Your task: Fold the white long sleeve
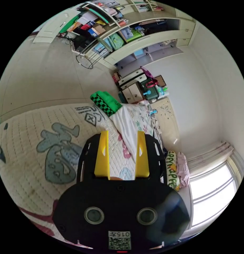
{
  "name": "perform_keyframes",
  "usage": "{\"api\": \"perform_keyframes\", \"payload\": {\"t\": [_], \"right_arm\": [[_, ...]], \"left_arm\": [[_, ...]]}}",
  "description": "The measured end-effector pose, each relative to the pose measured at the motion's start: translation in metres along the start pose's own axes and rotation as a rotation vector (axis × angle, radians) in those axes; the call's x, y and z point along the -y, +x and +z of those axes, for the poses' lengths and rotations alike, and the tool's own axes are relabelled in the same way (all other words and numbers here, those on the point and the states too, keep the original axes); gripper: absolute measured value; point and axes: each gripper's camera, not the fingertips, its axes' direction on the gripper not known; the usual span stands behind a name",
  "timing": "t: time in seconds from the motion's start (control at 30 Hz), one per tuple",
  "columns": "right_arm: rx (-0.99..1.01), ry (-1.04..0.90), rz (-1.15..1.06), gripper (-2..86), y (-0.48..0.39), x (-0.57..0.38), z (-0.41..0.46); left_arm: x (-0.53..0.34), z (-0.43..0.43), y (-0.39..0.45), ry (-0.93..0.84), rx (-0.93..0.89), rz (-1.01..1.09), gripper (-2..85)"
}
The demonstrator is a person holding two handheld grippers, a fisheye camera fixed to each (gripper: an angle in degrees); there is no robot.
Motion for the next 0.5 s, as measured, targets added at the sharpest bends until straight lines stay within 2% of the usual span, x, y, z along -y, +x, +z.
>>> {"api": "perform_keyframes", "payload": {"t": [0.2, 0.27, 0.33, 0.4, 0.5], "right_arm": [[0.068, -0.023, 0.045, -0.6, 0.009, 0.008, 0.001], [0.080, -0.024, 0.050, -0.6, 0.010, 0.011, -0.002], [0.090, -0.025, 0.054, -0.6, 0.012, 0.013, -0.005], [0.101, -0.025, 0.058, -0.6, 0.014, 0.015, -0.008], [0.113, -0.017, 0.061, -0.6, 0.016, 0.018, -0.017]], "left_arm": [[0.026, 0.020, 0.008, 0.100, 0.071, -0.088, 14.1], [0.033, 0.029, 0.025, 0.088, 0.183, -0.068, 10.2], [0.036, 0.032, 0.035, 0.072, 0.209, -0.057, 5.9], [0.035, 0.028, 0.042, 0.068, 0.140, -0.059, 2.8], [0.019, 0.002, 0.087, 0.171, 0.035, 0.062, 1.1]]}}
